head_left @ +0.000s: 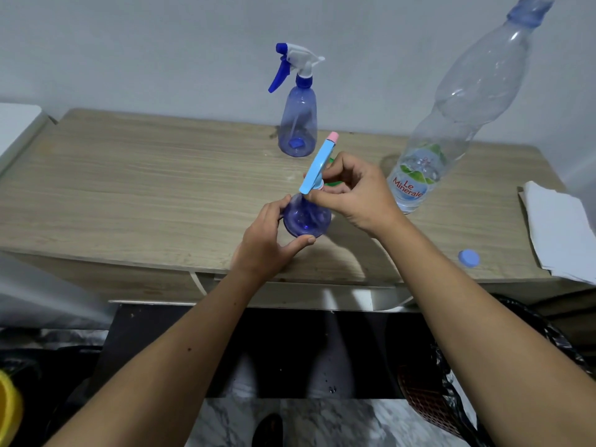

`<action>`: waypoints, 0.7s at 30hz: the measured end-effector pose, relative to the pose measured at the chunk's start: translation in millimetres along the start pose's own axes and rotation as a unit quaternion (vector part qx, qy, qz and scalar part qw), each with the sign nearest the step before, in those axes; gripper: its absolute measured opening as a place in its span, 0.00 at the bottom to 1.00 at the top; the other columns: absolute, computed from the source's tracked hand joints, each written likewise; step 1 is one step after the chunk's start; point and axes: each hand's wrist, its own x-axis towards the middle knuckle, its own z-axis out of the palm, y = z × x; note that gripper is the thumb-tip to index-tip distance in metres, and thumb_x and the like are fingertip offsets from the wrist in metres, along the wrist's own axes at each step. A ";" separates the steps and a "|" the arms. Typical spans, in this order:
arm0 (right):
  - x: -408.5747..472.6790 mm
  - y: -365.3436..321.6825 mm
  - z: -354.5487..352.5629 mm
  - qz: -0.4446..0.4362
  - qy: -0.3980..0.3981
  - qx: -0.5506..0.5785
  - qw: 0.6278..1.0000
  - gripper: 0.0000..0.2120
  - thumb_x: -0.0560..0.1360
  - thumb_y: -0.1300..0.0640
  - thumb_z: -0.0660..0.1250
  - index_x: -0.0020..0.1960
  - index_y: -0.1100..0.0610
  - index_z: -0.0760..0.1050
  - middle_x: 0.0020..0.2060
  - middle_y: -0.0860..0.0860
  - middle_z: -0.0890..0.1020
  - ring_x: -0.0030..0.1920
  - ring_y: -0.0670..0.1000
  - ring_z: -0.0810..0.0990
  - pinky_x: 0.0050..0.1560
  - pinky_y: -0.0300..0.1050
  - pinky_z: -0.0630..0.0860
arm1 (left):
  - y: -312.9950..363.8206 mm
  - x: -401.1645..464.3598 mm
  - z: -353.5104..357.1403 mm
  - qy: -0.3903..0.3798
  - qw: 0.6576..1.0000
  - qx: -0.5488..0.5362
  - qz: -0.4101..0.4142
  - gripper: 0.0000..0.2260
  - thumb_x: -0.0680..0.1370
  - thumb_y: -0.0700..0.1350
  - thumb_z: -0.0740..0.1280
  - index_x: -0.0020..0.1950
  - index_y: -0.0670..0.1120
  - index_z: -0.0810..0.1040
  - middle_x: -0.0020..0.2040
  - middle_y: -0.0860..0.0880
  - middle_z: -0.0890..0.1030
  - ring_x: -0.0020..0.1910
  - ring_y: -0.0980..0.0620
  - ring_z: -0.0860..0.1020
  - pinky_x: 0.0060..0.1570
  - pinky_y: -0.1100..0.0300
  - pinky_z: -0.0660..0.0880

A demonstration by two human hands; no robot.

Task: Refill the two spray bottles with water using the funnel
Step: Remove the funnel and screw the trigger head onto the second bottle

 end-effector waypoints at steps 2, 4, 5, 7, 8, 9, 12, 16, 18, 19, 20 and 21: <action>0.8 -1.9 0.7 -0.003 0.011 -0.006 1.000 0.20 0.64 0.66 0.86 0.40 0.52 0.75 0.36 0.42 0.82 0.38 0.41 0.81 0.44 0.39 0.80 | 0.3 0.3 -0.4 -0.001 1.000 0.002 0.006 0.38 0.71 0.56 0.83 0.75 0.41 0.73 0.67 0.47 0.80 0.65 0.51 0.81 0.66 0.56 0.78; 0.2 -4.2 1.2 -0.009 0.014 -0.012 1.000 0.21 0.63 0.63 0.87 0.41 0.52 0.75 0.39 0.45 0.82 0.40 0.43 0.82 0.44 0.38 0.79 | 0.6 0.8 -0.5 -0.001 1.000 0.004 0.011 0.38 0.72 0.56 0.83 0.75 0.40 0.74 0.67 0.46 0.80 0.64 0.50 0.81 0.65 0.58 0.78; -0.5 -3.7 1.3 -0.008 0.012 -0.012 1.000 0.21 0.64 0.64 0.86 0.41 0.52 0.75 0.40 0.46 0.83 0.41 0.43 0.83 0.45 0.38 0.80 | 0.4 1.0 -0.4 0.000 1.000 0.005 0.012 0.38 0.72 0.55 0.83 0.75 0.40 0.74 0.66 0.46 0.81 0.64 0.50 0.81 0.65 0.57 0.78; -2.6 -1.7 0.7 0.001 0.006 -0.003 1.000 0.19 0.67 0.67 0.84 0.43 0.53 0.75 0.40 0.45 0.85 0.40 0.41 0.84 0.47 0.39 0.80 | -0.5 1.0 0.0 0.003 1.000 0.007 0.018 0.38 0.72 0.55 0.83 0.74 0.39 0.74 0.67 0.45 0.81 0.64 0.49 0.81 0.65 0.56 0.78; -3.4 -0.6 0.0 0.005 0.006 -0.001 1.000 0.18 0.68 0.68 0.83 0.43 0.55 0.75 0.36 0.41 0.85 0.37 0.39 0.83 0.47 0.39 0.80 | -0.6 0.7 0.5 0.006 1.000 0.008 0.021 0.38 0.72 0.54 0.83 0.75 0.38 0.74 0.67 0.44 0.80 0.65 0.48 0.81 0.66 0.55 0.78; -3.3 0.7 -0.8 0.008 0.008 -0.003 1.000 0.17 0.69 0.68 0.82 0.44 0.55 0.75 0.33 0.39 0.84 0.36 0.38 0.82 0.47 0.38 0.81 | -0.6 0.4 0.7 0.008 1.000 0.008 0.021 0.38 0.72 0.54 0.83 0.75 0.38 0.74 0.67 0.44 0.80 0.65 0.48 0.81 0.67 0.54 0.78; -2.1 -2.5 0.2 0.004 0.027 -0.010 1.000 0.20 0.64 0.63 0.86 0.43 0.55 0.76 0.39 0.45 0.85 0.43 0.47 0.86 0.49 0.49 0.85 | -1.0 0.8 0.1 0.010 1.000 0.001 0.024 0.38 0.72 0.56 0.82 0.74 0.38 0.74 0.67 0.44 0.80 0.64 0.48 0.81 0.66 0.51 0.79; -5.3 -2.8 2.2 0.009 0.020 0.016 1.000 0.17 0.68 0.67 0.83 0.46 0.57 0.76 0.41 0.49 0.84 0.42 0.42 0.85 0.48 0.37 0.83 | -1.1 0.6 0.5 0.012 1.000 0.008 0.027 0.38 0.72 0.56 0.82 0.75 0.38 0.74 0.67 0.44 0.81 0.64 0.48 0.81 0.65 0.53 0.79; -7.1 1.1 -0.3 0.009 0.017 0.024 1.000 0.15 0.71 0.70 0.80 0.46 0.58 0.76 0.36 0.42 0.84 0.37 0.36 0.82 0.46 0.32 0.79 | -2.0 0.3 1.1 0.014 0.999 0.012 0.029 0.38 0.72 0.55 0.83 0.75 0.38 0.74 0.67 0.44 0.81 0.64 0.49 0.81 0.65 0.53 0.79; -7.1 1.7 -1.3 0.011 0.018 0.025 0.999 0.14 0.72 0.69 0.80 0.46 0.58 0.76 0.33 0.40 0.83 0.36 0.36 0.82 0.45 0.32 0.79 | -2.2 0.5 1.3 0.014 1.000 0.009 0.027 0.38 0.72 0.55 0.83 0.75 0.38 0.74 0.67 0.44 0.81 0.64 0.49 0.81 0.66 0.53 0.79; -6.7 2.0 -1.7 0.011 0.021 0.023 0.999 0.14 0.71 0.69 0.80 0.46 0.59 0.76 0.33 0.39 0.83 0.37 0.36 0.83 0.45 0.33 0.79 | -2.3 0.7 1.7 0.014 1.000 0.005 0.024 0.39 0.72 0.55 0.83 0.75 0.38 0.74 0.67 0.44 0.81 0.64 0.49 0.81 0.66 0.52 0.79; -6.0 1.9 -0.6 0.010 0.028 0.018 0.999 0.14 0.71 0.68 0.81 0.46 0.60 0.77 0.36 0.41 0.84 0.38 0.37 0.84 0.45 0.33 0.79 | -2.5 1.0 2.3 0.015 1.000 0.002 0.022 0.39 0.72 0.56 0.83 0.75 0.38 0.74 0.67 0.44 0.81 0.64 0.49 0.81 0.66 0.51 0.79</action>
